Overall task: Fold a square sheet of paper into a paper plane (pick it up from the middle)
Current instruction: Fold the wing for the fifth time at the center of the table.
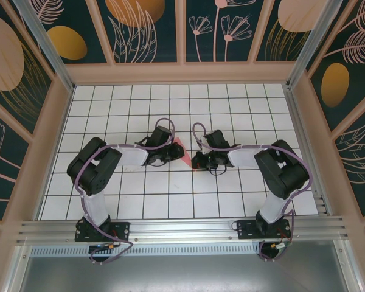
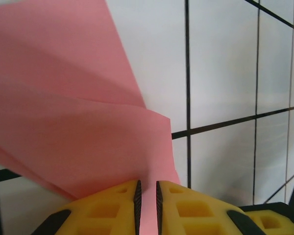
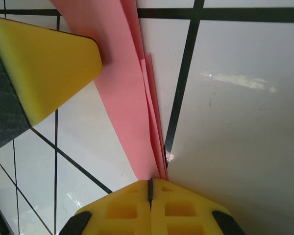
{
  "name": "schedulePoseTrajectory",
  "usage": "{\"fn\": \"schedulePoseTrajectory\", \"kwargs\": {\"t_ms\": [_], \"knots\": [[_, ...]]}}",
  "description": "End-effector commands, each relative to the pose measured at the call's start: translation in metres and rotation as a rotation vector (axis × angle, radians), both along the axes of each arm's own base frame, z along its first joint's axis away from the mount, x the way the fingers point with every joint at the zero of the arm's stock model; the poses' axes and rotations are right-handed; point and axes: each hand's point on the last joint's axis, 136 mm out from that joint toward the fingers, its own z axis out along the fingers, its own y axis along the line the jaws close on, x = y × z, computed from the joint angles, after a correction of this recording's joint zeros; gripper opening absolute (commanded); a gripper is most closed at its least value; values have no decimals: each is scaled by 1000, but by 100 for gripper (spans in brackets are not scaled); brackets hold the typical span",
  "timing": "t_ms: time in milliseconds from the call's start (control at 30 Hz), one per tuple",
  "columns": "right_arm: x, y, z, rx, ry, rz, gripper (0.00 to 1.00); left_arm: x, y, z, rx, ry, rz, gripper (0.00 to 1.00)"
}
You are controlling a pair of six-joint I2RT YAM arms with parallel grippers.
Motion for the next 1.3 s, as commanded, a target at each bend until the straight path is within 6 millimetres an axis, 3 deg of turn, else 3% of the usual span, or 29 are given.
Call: {"fn": "schedulePoseTrajectory", "kwargs": {"t_ms": [0, 1267], "knots": [[-44, -48, -54, -240, 160, -16, 0, 4, 13, -16, 87, 23, 47, 20], [-52, -58, -65, -287, 185, -19, 0, 53, 108, -30, 252, -20, 318, 27]]}}
